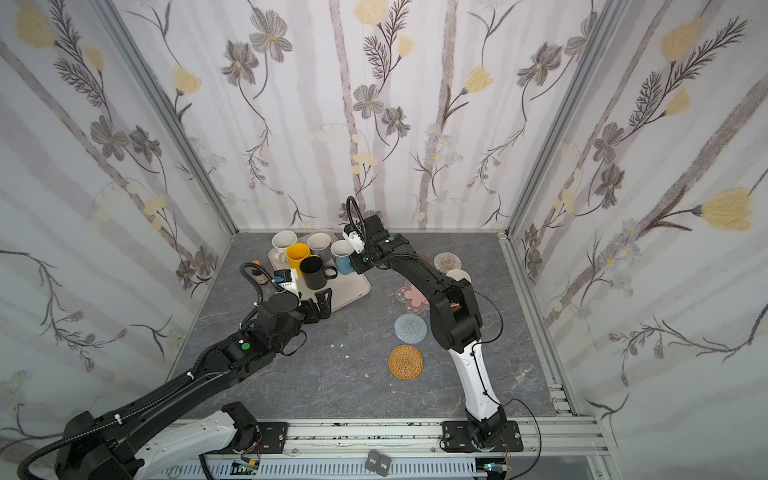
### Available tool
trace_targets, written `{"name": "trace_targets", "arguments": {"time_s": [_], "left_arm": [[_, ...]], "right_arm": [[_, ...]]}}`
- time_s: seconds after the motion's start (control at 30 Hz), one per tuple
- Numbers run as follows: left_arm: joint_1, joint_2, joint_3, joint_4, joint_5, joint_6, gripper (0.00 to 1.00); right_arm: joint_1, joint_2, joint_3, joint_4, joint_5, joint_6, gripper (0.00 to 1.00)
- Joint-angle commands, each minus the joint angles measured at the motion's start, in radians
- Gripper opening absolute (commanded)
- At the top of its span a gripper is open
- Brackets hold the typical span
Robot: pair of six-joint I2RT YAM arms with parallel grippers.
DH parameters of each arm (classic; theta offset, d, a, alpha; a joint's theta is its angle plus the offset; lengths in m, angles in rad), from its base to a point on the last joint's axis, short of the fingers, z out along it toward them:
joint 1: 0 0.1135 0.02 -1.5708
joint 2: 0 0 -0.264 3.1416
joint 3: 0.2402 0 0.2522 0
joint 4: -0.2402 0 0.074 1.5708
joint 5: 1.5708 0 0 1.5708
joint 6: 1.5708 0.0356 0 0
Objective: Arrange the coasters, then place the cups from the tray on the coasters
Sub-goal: 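Carry the blue floral mug with the right gripper to the woven multicolour coaster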
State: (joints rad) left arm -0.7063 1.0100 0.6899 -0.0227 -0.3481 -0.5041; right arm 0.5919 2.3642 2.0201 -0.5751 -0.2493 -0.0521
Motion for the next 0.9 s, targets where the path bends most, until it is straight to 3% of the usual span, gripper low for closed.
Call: {"name": "trace_targets", "arguments": {"time_s": [0.0, 0.4, 0.57, 0.87], "left_arm": [[0.002, 0.030, 0.022, 0.021, -0.020, -0.017, 1.00], [0.005, 0.234, 0.092, 0.212, 0.037, -0.034, 1.00], [0.019, 0.326, 0.094, 0.316, 0.087, -0.056, 1.00], [0.027, 0.408, 0.108, 0.378, 0.107, -0.044, 1.00]], "right_arm": [[-0.012, -0.068, -0.046, 0.084, 0.018, -0.044, 0.00], [-0.143, -0.267, -0.288, 0.111, 0.079, -0.062, 0.00], [-0.249, -0.294, -0.328, 0.127, 0.090, 0.065, 0.00], [-0.310, -0.315, -0.377, 0.164, 0.330, 0.270, 0.00]]}}
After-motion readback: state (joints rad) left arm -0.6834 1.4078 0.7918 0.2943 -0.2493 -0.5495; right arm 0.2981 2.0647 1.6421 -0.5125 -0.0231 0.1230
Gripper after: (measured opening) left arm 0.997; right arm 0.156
